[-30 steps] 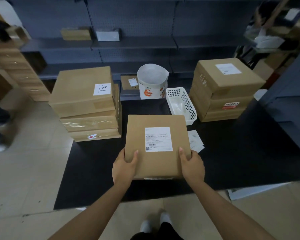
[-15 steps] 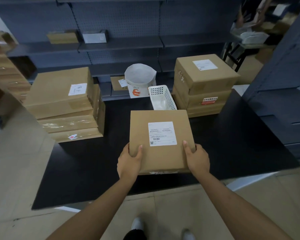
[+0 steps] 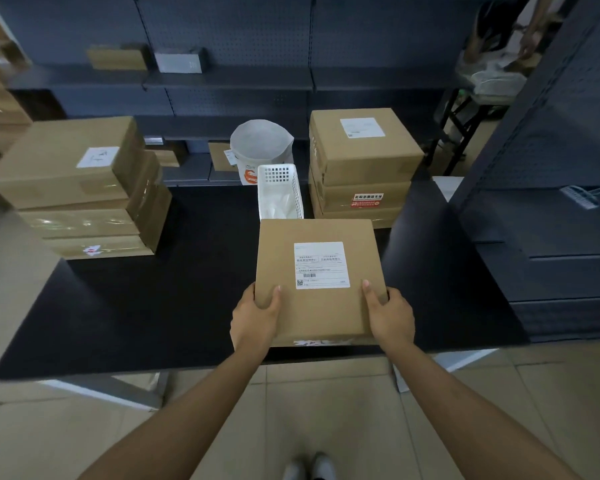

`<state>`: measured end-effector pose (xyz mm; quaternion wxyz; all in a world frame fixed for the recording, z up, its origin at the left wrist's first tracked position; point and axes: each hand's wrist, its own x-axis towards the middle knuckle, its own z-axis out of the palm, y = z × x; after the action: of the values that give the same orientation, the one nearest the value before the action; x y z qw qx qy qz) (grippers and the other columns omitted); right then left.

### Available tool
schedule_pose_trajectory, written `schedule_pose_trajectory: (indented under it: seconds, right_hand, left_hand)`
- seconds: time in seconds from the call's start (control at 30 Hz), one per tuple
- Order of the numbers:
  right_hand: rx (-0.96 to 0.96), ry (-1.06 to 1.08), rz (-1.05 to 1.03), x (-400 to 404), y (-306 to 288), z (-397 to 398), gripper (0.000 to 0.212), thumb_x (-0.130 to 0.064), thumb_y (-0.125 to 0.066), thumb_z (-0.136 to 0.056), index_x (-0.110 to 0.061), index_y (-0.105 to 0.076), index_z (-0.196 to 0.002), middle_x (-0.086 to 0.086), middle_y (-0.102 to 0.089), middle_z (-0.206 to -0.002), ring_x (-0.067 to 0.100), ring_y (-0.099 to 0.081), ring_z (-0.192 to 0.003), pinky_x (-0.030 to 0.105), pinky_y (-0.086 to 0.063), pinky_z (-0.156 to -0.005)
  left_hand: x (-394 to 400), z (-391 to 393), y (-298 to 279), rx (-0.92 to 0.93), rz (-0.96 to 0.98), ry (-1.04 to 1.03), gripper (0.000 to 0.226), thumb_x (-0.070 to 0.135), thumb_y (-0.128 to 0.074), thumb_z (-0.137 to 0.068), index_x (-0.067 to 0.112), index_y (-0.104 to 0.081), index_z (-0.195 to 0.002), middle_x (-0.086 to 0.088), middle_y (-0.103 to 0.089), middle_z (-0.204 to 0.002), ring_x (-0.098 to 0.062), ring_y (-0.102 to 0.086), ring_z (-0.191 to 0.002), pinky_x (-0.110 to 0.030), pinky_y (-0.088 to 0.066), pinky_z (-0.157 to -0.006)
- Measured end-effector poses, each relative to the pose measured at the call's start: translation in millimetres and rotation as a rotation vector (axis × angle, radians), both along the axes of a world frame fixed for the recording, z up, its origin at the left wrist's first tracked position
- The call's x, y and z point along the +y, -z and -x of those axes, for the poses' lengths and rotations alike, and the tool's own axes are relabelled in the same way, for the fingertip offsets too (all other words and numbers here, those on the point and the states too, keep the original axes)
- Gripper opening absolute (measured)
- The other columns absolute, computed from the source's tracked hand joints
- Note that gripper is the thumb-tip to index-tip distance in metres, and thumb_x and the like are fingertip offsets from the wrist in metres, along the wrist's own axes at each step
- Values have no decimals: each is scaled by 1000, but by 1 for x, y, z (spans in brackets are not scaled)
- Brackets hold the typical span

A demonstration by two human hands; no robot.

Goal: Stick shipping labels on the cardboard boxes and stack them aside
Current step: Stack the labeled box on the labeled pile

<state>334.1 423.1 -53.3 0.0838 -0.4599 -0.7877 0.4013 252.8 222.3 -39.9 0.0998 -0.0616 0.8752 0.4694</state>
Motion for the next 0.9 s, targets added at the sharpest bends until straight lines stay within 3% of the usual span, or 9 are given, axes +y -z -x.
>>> schedule_pose_trajectory:
  seconds: [0.27,0.53,0.73,0.9]
  right_hand:
    - [10,78,-4,36,0,-19,66,-70,-44,-86,-16,-55,-121,4,-61,-112,24,-58,-101,41,-48,-86]
    - [-20,70,-5,99,5,-35,65,-70,-42,-86,-15,-55,-119,4,-61,-111,25,-58,-100,42,-49,-86]
    - [-37,3,-7,179,12,-38,64,-66,-41,-89,-13,-55,-121,7,-60,-114,26,-58,-102,38,-48,-84]
    - [-41,-27,-6,219,13,-41,60,-63,-43,-89,-13,-56,-120,9,-61,-118,30,-58,-105,41,-48,-89]
  left_hand:
    - [40,-5,2,-3,-17,66,47,56,-53,-87,28,-53,-125,12,-55,-94,-16,-55,-86,-32,-46,-76]
    - [106,-20,9,-24,-20,58,42,58,-53,-86,31,-56,-117,12,-60,-101,-17,-59,-91,-38,-51,-85]
    - [183,-32,17,-39,-24,6,51,58,-54,-86,30,-53,-128,11,-60,-106,-16,-58,-94,-33,-49,-84]
    - [224,-42,18,-26,-37,-70,41,52,-50,-91,27,-57,-122,13,-55,-94,-18,-57,-93,-33,-45,-82]
